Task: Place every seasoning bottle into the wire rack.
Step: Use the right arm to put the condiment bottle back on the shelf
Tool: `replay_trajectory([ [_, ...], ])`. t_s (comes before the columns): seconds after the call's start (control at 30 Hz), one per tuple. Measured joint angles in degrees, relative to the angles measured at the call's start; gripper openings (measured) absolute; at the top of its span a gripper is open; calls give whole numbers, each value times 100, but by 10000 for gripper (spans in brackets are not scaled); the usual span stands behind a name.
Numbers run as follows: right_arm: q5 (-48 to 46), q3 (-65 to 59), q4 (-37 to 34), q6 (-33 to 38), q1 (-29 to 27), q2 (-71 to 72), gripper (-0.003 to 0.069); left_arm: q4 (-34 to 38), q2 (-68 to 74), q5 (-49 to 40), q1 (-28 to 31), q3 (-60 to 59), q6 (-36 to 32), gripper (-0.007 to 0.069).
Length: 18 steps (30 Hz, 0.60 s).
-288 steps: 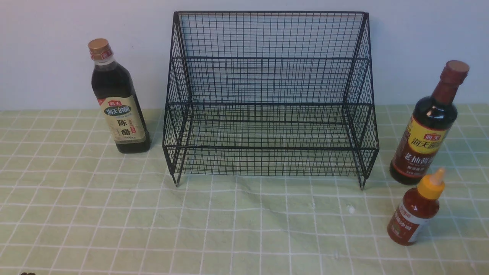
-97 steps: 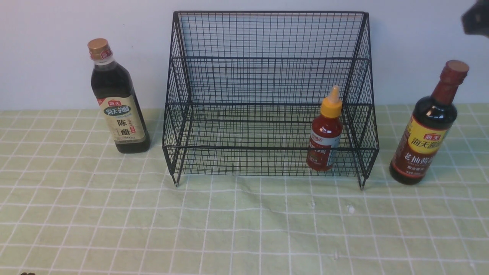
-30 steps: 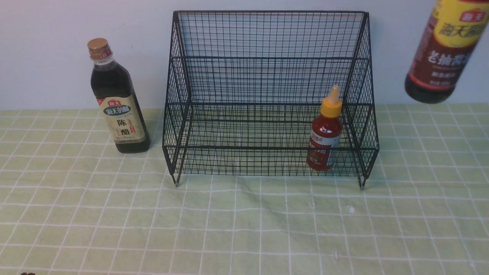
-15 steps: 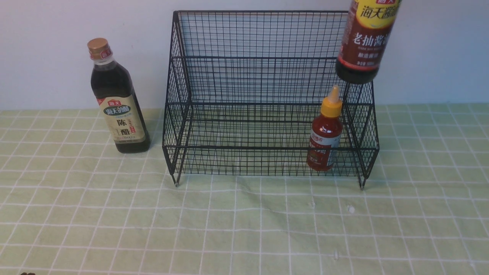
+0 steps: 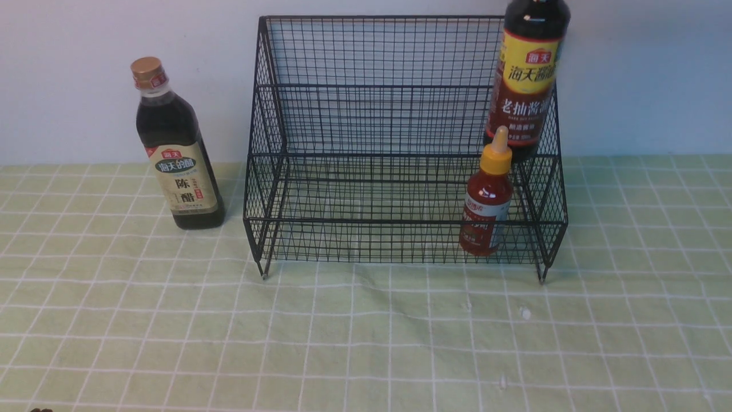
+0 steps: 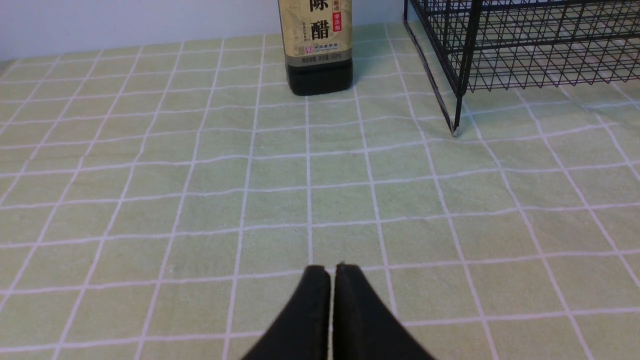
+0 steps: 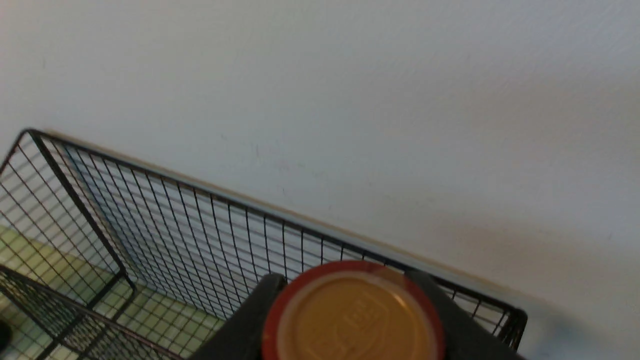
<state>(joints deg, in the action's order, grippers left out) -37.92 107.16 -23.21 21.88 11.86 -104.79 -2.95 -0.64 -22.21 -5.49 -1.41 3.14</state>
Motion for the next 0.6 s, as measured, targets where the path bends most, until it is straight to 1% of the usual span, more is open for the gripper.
replay_trajectory([
  [0.3, -1125, 0, 427, -17, 0, -314, 273, -1, 0, 0, 0, 0, 0, -6],
  [0.4, -1350, 5, 523, -17, 0, -424, 272, -1, 0, 0, 0, 0, 0, -6],
  [0.6, -1443, 70, 485, -45, 0, -478, 272, -1, 0, 0, 0, 0, 0, -6],
])
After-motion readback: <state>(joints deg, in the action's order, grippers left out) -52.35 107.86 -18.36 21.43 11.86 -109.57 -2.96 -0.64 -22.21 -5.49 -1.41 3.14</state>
